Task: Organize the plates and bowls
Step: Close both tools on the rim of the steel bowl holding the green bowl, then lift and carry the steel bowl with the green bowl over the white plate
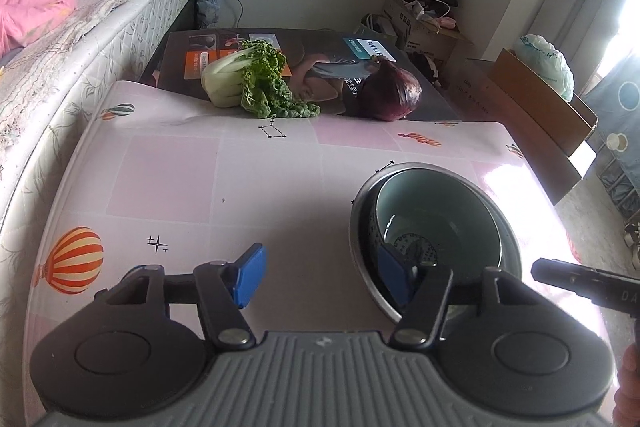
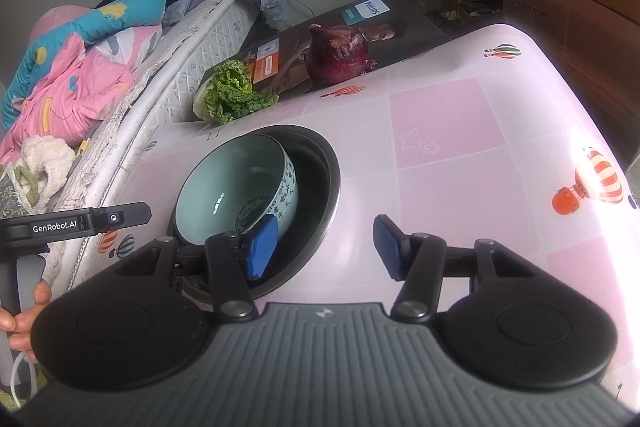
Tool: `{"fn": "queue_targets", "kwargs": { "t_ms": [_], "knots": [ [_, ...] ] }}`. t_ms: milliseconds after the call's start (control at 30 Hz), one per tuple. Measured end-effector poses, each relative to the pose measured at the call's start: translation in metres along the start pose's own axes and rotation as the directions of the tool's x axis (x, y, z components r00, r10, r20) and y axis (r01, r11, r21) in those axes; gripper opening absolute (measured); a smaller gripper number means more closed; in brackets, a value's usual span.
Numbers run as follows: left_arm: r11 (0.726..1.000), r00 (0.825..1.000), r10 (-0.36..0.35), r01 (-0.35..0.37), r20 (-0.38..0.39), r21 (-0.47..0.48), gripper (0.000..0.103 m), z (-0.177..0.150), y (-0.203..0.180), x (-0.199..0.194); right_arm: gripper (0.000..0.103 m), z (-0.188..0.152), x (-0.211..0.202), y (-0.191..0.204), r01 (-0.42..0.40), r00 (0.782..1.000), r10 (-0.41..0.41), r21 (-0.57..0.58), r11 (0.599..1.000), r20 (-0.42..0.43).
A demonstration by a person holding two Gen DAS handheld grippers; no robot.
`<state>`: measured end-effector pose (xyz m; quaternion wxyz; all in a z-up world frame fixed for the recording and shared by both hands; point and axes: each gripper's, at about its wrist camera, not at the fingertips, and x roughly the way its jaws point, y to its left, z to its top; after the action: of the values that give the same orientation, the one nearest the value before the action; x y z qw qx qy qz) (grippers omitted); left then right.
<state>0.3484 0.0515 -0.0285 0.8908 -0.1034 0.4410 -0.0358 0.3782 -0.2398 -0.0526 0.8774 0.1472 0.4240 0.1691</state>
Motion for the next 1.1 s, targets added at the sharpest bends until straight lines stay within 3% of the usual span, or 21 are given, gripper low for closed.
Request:
{"fn": "queue_targets", "kwargs": {
  "t_ms": [67, 233, 367, 600, 867, 1100],
  "knots": [
    [0.999, 0.999, -0.021, 0.020, -0.027, -0.026, 0.050, 0.001, 0.003, 0.006, 0.050, 0.000, 0.004, -0.003, -0.002, 1.000, 0.002, 0.009, 1.000, -0.005],
    [0.999, 0.998, -0.028, 0.025, -0.062, -0.044, 0.044, 0.004, 0.003, 0.020, 0.049, 0.002, 0.012, -0.009, -0.004, 1.000, 0.004, 0.021, 1.000, -0.016],
    [0.997, 0.995, -0.054, 0.049, -0.083, -0.061, 0.044, 0.006, 0.001, 0.028, 0.048, 0.003, 0.016, -0.009, -0.004, 1.000, 0.004, 0.014, 1.000, -0.019],
    [0.998, 0.994, -0.033, 0.026, -0.106, -0.065, 0.043, 0.009, 0.000, 0.042, 0.045, 0.005, 0.032, -0.010, 0.004, 0.999, -0.003, 0.013, 1.000, -0.046],
    [0.998, 0.992, -0.029, 0.021, -0.124, -0.061, 0.043, 0.010, -0.002, 0.054, 0.024, 0.007, 0.054, -0.007, -0.034, 0.996, 0.036, 0.020, 0.999, -0.077],
    [0.999, 0.990, -0.022, 0.018, -0.140, -0.032, 0.042, 0.008, -0.007, 0.067, 0.018, 0.006, 0.065, 0.002, -0.038, 0.995, 0.037, -0.009, 0.999, -0.095]
  ]
}}
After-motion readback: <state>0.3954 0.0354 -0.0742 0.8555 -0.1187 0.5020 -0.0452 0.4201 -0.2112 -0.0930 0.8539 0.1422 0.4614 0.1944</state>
